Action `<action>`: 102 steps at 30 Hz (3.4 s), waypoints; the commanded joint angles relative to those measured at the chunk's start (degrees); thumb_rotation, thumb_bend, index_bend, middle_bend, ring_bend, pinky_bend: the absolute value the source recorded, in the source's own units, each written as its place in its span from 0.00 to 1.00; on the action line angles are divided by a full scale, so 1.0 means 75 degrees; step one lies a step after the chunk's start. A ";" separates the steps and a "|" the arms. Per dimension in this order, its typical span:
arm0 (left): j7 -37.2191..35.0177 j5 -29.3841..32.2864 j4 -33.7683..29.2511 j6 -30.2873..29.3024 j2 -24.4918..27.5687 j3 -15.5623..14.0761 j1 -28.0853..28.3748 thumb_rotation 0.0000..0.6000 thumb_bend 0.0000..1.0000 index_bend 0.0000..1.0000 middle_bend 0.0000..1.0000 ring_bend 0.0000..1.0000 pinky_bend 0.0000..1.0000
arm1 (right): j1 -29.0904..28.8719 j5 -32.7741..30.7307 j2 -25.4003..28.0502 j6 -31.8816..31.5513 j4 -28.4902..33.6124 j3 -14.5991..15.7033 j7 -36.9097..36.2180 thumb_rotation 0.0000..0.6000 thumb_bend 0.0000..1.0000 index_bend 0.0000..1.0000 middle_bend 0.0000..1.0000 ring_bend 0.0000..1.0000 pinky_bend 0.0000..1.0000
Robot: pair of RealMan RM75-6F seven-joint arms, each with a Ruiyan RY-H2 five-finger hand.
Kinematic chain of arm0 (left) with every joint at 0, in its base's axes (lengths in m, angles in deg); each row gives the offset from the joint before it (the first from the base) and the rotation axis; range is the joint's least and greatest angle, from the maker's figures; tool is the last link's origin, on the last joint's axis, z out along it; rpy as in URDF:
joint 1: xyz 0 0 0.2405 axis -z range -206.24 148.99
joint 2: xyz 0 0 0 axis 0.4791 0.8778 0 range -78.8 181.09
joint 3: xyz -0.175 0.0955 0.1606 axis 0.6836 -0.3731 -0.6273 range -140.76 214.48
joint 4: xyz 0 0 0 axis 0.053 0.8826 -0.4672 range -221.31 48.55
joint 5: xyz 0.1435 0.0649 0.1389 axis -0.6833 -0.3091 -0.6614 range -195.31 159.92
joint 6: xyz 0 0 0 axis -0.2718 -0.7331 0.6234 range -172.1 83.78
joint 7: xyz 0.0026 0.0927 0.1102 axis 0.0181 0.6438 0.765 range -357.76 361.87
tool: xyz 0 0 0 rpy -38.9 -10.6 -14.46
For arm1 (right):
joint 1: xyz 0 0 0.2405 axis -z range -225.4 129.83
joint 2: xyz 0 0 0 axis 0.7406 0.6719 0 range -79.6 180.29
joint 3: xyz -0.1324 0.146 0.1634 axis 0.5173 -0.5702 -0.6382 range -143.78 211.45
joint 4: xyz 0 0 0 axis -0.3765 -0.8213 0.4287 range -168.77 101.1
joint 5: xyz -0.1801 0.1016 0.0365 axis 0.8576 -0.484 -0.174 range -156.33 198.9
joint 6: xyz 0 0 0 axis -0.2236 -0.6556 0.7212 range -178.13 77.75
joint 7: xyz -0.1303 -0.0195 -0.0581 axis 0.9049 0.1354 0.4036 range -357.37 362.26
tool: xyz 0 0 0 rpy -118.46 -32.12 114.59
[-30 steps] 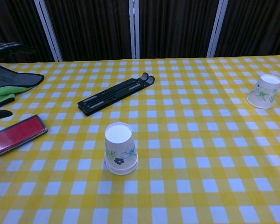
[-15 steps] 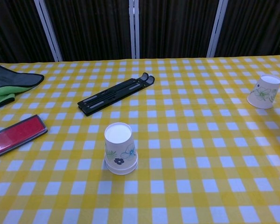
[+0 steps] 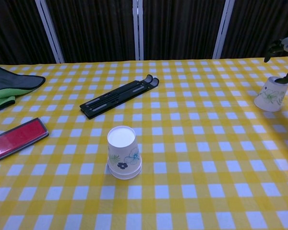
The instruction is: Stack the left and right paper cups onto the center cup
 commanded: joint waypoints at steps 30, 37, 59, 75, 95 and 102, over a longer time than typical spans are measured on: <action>0.0025 -0.0117 -0.0084 0.0435 0.0047 0.0352 -0.0195 1.00 0.22 0.00 0.00 0.00 0.00 | -0.0487 -0.1293 0.0312 -0.0265 0.0363 0.0555 0.0790 1.00 0.22 0.28 0.00 0.00 0.00; -0.0011 -0.0120 -0.0078 0.0513 0.0067 0.0404 -0.0216 1.00 0.22 0.00 0.00 0.00 0.00 | -0.0548 -0.1669 0.0377 -0.0331 0.0604 0.0698 0.1078 1.00 0.22 0.28 0.00 0.00 0.00; -0.0002 -0.0115 -0.0080 0.0734 0.0071 0.0505 -0.0239 1.00 0.22 0.00 0.00 0.00 0.00 | -0.0716 -0.1830 -0.0175 0.0027 -0.0314 0.1013 0.0824 1.00 0.23 0.42 0.01 0.00 0.00; -0.0080 -0.0144 -0.0092 0.0659 0.0134 0.0580 -0.0315 1.00 0.22 0.00 0.00 0.00 0.00 | -0.0562 -0.0799 0.1104 -0.1252 0.2924 0.0724 0.0645 1.00 0.22 0.46 0.03 0.00 0.00; -0.0177 -0.0102 -0.0077 0.0850 0.0252 0.0586 -0.0317 1.00 0.22 0.00 0.00 0.00 0.00 | -0.1359 -0.0643 0.0314 -0.2376 0.5729 0.0901 0.2211 1.00 0.22 0.48 0.04 0.00 0.01; -0.0348 -0.0070 -0.0028 0.0900 0.0298 0.0618 -0.0311 1.00 0.22 0.00 0.00 0.00 0.00 | -0.1831 -0.0945 -0.0143 -0.2600 0.5729 0.0735 0.2724 1.00 0.22 0.49 0.04 0.00 0.01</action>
